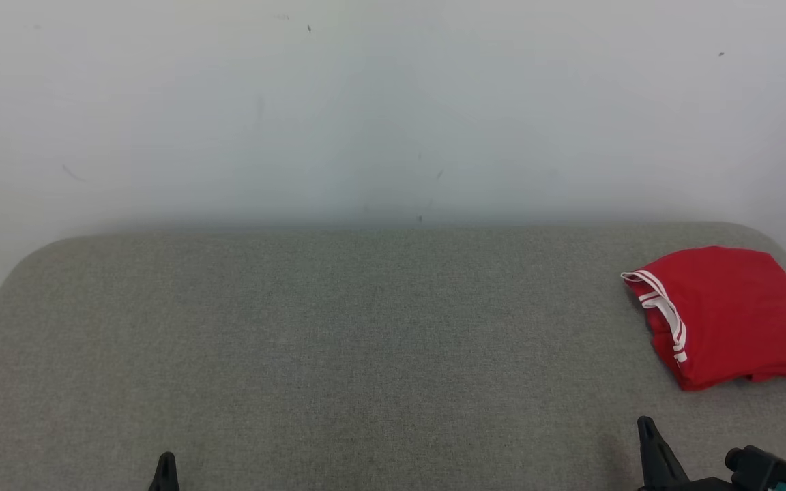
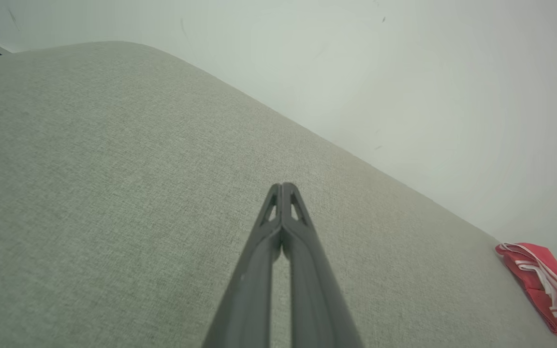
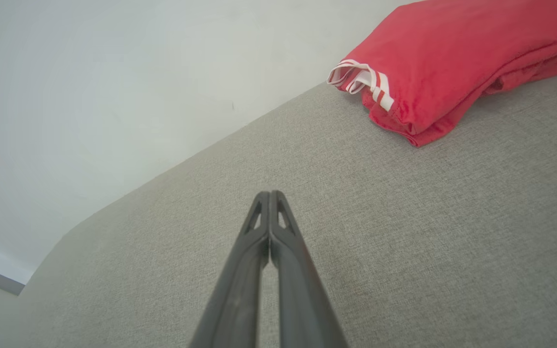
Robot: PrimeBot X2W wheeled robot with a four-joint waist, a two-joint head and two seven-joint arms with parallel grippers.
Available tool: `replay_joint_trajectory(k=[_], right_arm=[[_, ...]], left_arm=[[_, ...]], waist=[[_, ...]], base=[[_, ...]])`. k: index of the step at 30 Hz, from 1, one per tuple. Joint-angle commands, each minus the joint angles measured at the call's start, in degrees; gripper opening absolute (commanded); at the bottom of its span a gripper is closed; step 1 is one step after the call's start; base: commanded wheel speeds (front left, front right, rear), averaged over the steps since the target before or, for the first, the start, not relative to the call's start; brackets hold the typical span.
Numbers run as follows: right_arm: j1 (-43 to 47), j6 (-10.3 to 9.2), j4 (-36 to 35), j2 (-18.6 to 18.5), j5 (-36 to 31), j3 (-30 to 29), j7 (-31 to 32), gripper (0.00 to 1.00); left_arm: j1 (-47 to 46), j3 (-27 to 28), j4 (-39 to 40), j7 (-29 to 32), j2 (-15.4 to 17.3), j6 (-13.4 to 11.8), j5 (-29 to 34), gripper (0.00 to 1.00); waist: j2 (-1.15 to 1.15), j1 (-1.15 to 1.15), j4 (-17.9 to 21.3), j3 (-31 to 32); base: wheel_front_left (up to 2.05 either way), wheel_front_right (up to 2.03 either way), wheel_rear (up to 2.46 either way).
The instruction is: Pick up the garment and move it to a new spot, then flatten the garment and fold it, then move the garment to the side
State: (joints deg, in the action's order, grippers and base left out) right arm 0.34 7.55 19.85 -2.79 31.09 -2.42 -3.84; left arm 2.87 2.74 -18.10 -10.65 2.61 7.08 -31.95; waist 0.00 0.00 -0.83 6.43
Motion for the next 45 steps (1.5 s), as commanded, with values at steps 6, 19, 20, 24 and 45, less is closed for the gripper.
replay_joint_trajectory(k=[6,19,20,24,45], right_arm=[[-2.3,-0.02,-1.6,-0.1,7.8,-1.5,1.7,0.00],[-3.5,-0.04,-2.3,-0.1,18.6,-3.5,4.2,0.00],[-3.6,-0.04,-2.4,-0.1,19.3,-3.7,4.4,0.00],[-3.8,-0.04,-2.6,-0.1,22.0,-4.2,5.0,0.00],[-5.3,-0.06,-3.5,-0.1,36.5,-6.9,8.4,0.00]], left_arm=[[-3.4,-0.4,0.5,1.7,0.2,0.2,-7.8,0.00],[-5.9,-0.9,0.1,4.1,0.2,0.2,-18.7,0.00],[-6.0,-0.9,0.1,4.3,0.2,0.2,-19.4,0.00],[-6.7,-1.1,0.0,4.9,0.2,0.3,-22.2,0.00],[-10.0,-1.8,-0.5,8.3,0.3,0.4,-37.0,0.00]], waist=[[0.00,0.00,0.1,-0.5],[0.00,0.00,0.2,-1.4],[0.00,0.00,0.2,-1.4],[0.00,0.00,0.2,-1.7],[0.00,0.00,0.4,-3.2]], base=[[0.00,0.00,0.00],[0.00,0.00,0.00],[0.00,0.00,0.00],[0.00,0.00,0.00],[0.00,0.00,0.00]])
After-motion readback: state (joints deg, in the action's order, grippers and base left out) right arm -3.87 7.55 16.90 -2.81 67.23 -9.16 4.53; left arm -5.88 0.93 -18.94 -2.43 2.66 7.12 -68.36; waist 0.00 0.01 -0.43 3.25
